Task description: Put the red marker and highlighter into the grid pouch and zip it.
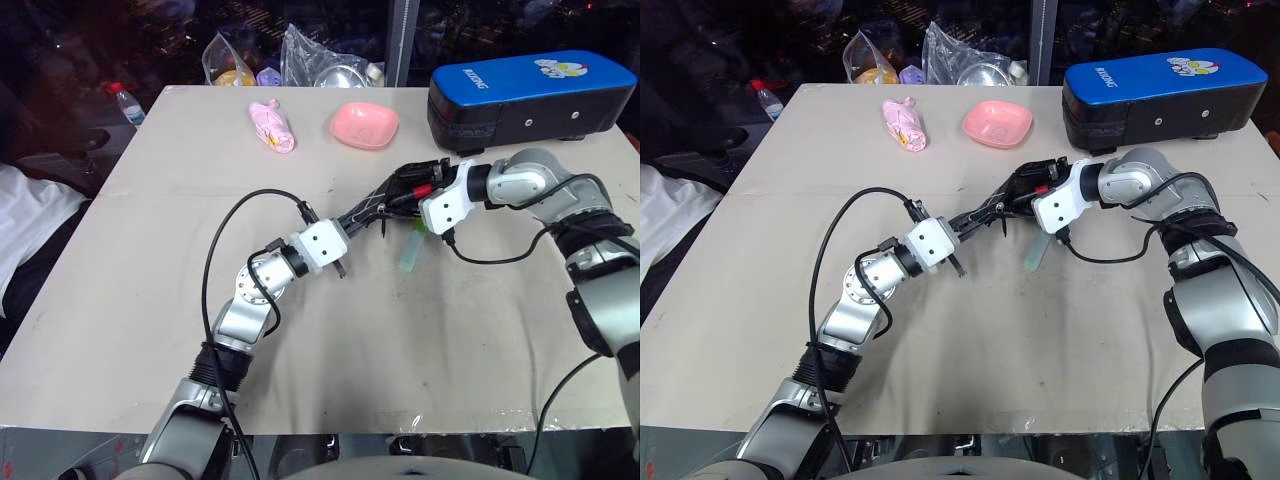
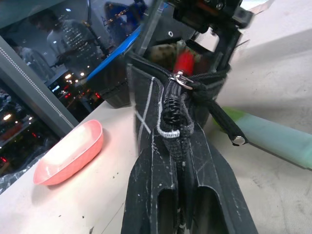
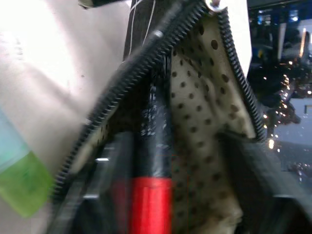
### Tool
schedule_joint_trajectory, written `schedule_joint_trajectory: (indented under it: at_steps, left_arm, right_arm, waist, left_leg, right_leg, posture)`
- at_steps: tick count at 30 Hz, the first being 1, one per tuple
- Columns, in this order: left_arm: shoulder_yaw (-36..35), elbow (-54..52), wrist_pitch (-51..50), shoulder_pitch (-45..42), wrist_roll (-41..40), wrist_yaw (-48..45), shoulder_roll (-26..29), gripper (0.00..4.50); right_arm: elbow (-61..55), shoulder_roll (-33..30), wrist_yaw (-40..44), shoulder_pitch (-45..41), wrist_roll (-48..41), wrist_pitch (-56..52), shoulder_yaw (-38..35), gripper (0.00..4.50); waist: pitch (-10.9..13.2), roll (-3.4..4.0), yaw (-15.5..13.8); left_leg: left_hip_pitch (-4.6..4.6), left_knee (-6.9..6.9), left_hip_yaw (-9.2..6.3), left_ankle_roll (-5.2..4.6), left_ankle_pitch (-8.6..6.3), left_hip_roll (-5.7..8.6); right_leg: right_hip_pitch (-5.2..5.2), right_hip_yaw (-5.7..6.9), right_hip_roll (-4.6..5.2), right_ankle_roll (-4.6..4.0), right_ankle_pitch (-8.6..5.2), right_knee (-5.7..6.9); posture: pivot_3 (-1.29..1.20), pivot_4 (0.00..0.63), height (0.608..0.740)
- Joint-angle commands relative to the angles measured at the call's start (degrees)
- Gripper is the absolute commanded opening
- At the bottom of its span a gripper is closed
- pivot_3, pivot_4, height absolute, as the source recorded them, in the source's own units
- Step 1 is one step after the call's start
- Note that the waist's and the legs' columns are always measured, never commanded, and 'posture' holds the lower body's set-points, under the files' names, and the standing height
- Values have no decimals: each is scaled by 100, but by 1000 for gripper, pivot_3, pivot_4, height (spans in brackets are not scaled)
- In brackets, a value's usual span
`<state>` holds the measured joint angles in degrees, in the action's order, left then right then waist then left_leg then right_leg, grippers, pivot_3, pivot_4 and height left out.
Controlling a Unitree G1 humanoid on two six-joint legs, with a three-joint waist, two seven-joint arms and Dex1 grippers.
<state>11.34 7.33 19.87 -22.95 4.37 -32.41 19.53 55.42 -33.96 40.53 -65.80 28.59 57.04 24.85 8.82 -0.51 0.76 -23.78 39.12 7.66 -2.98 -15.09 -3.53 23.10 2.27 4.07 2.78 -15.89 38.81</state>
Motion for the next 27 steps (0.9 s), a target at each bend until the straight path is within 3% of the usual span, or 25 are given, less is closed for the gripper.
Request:
schedule_joint_trajectory:
  at_steps: [1,5,8,9,12,19,22,27]
  left_arm:
    - [-38,-218,74,-28,-90,25,-40,0]
    - [-88,-247,9,24,-151,58,-85,0]
    - [-127,-276,-38,63,-208,72,-107,0]
    - [-137,-290,-47,78,-219,72,-105,0]
    - [-191,-288,-89,103,-277,101,-105,0]
    - [-432,-314,-286,142,-434,301,-189,0]
    - [-550,-345,-375,142,-497,388,-193,0]
    - [-624,-387,-458,138,-496,433,-166,0]
  right_arm:
    - [34,-158,-94,-256,-264,-105,-283,4470]
    - [-34,-367,252,-163,-793,-336,-556,4470]
    - [-480,-445,869,133,-1734,-1101,-1004,4470]
    - [-745,-449,1054,281,-2054,-1514,-1169,4470]
    - [-2750,-415,1178,1376,-3243,-4206,-1807,4470]
    - [-6394,57,-224,3454,-4243,-8329,-2527,4470]
    - [-7295,581,-1079,3943,-4333,-9581,-2615,4470]
    - [-8088,1593,-2344,4627,-3918,-10707,-2026,4470]
  waist:
    - [2,3,1]
    - [4,7,-8]
    - [5,8,-7]
    - [5,9,-6]
    - [4,7,-24]
    - [3,11,-13]
    - [2,10,-12]
    - [-2,4,-18]
  left_leg:
    - [0,0,0,0,0,0]
    - [-1,0,0,0,0,0]
    - [0,0,-1,0,0,0]
    - [0,0,-4,0,0,-4]
    - [0,-1,-21,0,0,-8]
    - [-4,3,-43,0,-1,-8]
    - [-3,4,-42,-1,-1,-7]
    - [-6,-1,-44,0,-1,-4]
  right_leg:
    - [0,0,0,0,0,0]
    - [0,0,0,0,0,0]
    - [0,-2,0,0,0,0]
    - [0,-2,-1,0,0,1]
    - [-2,2,-2,0,1,1]
    - [0,0,1,-1,1,8]
    - [1,-2,-2,-2,2,8]
    - [3,0,-6,-2,1,6]
  posture:
    - [0,150,740]
    - [0,150,740]
    - [0,150,740]
    - [0,150,740]
    - [0,150,740]
    - [0,150,740]
    - [0,150,740]
    - [0,150,740]
